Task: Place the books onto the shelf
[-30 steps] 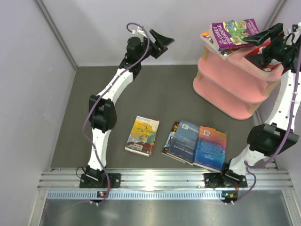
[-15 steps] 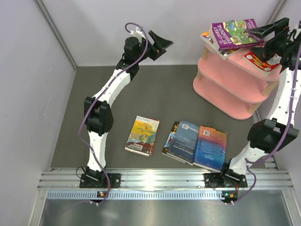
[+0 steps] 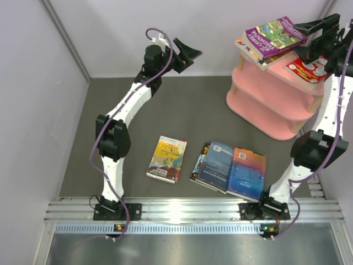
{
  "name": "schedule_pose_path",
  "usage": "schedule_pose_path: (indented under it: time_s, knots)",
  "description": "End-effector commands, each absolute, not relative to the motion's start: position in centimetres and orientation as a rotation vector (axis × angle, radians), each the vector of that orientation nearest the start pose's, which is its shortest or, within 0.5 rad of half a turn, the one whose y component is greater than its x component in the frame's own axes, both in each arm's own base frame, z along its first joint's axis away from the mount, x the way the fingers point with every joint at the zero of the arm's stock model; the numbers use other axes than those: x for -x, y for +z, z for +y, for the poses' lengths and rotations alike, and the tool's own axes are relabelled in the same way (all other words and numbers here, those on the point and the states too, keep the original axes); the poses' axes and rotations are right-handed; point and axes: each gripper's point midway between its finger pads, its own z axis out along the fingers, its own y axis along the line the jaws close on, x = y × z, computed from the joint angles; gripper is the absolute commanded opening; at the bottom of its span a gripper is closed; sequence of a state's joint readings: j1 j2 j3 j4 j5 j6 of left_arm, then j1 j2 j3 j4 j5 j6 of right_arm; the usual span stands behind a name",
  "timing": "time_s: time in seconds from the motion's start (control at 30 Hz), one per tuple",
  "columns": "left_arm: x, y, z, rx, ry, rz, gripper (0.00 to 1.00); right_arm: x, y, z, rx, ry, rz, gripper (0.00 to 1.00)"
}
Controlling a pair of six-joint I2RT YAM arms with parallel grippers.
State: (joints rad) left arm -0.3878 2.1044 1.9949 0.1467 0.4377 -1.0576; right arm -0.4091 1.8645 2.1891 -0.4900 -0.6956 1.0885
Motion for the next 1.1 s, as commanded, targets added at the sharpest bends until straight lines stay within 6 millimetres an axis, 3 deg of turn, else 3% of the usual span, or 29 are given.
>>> schedule_pose_path:
  time_s: [0.0,0.1,0.3,0.53,0.63,0.67,0.7,0.77,0.8,0.83,0.87,0.9,0.93,1.0,1.03,1.07]
  knots:
    - [-51.9,39.8,-33.0,0.117,-1.438,1.654,0.91,-51.5,46.0,-5.9,-0.744,1.095,1.617,1.00]
    - [-51.9,39.2,-32.9,0.104,-1.400,1.681,0.91,-50.9,45.4,-6.1,-0.722,1.055,1.641,1.00]
    - [-51.3,35.7,-30.8,0.094,-1.198,1.808,0.93,-45.6,46.3,-8.6,-0.692,0.705,1.689,1.00]
    - [-49.9,33.0,-29.7,0.122,-1.148,1.887,0.95,-39.2,48.0,-8.0,-0.660,0.512,1.697,1.00]
    - [-48.4,31.4,-29.7,0.064,-1.129,1.962,0.95,-36.0,46.6,-6.4,-0.686,0.459,1.738,1.00]
    - [-47.7,31.0,-29.9,0.036,-1.143,1.987,0.95,-35.1,45.6,-5.8,-0.684,0.432,1.769,1.00]
    - [-46.9,29.4,-29.9,0.012,-1.122,2.044,0.95,-34.3,44.0,-3.9,-0.675,0.417,1.832,1.00]
    - [-45.5,27.7,-30.5,-0.038,-1.098,2.105,0.95,-31.9,39.6,-1.1,-0.664,0.403,1.949,1.00]
    - [-44.6,25.7,-30.7,-0.070,-1.075,2.156,0.95,-31.1,38.0,1.7,-0.607,0.424,1.999,1.00]
    - [-43.3,24.1,-31.4,-0.096,-1.070,2.218,0.95,-29.3,33.9,3.1,-0.638,0.443,2.083,1.00]
    - [-42.3,22.4,-31.6,-0.110,-1.063,2.275,0.96,-28.5,31.9,4.0,-0.647,0.458,2.123,1.00]
    - [-41.1,20.8,-32.6,-0.164,-1.064,2.323,0.96,-27.2,29.7,6.5,-0.588,0.510,2.197,1.00]
    - [-39.9,19.2,-32.8,-0.180,-1.053,2.391,0.96,-25.4,25.5,7.0,-0.623,0.500,2.298,1.00]
    - [-37.5,16.6,-33.9,-0.242,-1.058,2.474,0.95,-23.4,21.9,7.7,-0.653,0.495,2.408,1.00]
    - [-36.5,16.1,-34.3,-0.261,-1.067,2.493,0.95,-21.5,18.8,7.4,-0.686,0.438,2.523,1.00]
    - [-35.2,14.8,-34.4,-0.276,-1.072,2.531,0.95,-20.8,17.7,7.0,-0.686,0.390,2.570,1.00]
